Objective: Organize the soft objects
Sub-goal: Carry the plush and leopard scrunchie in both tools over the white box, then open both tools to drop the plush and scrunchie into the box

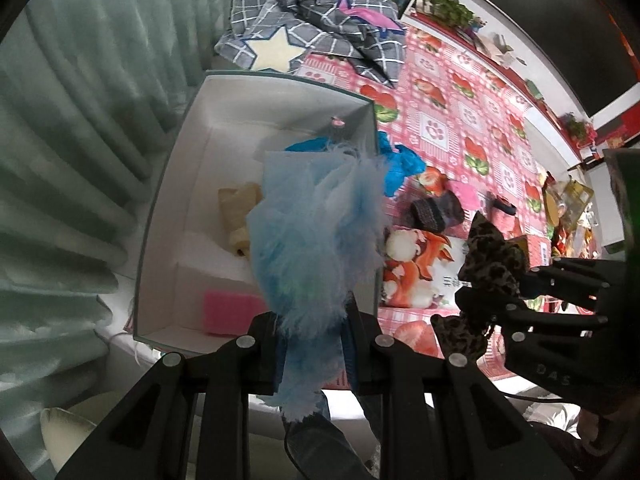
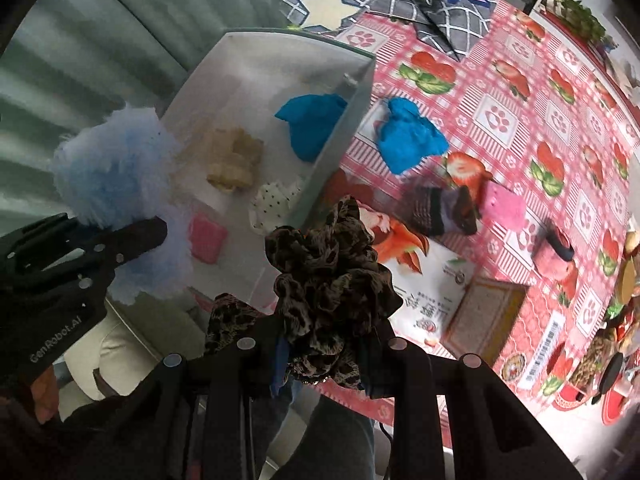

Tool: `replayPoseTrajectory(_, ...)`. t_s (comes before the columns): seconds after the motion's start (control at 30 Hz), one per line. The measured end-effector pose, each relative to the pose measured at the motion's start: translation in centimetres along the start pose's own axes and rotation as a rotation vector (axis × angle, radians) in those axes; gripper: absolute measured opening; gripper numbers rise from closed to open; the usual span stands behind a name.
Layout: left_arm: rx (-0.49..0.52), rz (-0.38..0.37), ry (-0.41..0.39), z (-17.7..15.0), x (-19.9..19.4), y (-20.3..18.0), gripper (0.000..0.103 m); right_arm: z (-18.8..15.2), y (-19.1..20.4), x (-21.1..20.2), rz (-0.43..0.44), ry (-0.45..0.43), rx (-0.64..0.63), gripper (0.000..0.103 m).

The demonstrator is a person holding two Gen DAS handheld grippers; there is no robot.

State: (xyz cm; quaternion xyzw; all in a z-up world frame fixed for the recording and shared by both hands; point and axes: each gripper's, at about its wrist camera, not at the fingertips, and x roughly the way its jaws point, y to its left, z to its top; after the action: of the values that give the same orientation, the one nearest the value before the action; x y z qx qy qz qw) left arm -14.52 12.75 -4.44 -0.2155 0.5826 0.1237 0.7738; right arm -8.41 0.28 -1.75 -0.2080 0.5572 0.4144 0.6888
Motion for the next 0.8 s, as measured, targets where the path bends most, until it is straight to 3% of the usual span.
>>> replayPoseTrajectory(0.8,-0.049,0.075,0.034,1.6,1.5,1.9,0.025,6.3,1.6,-0.7,0.052,-0.064,0.005,0.029)
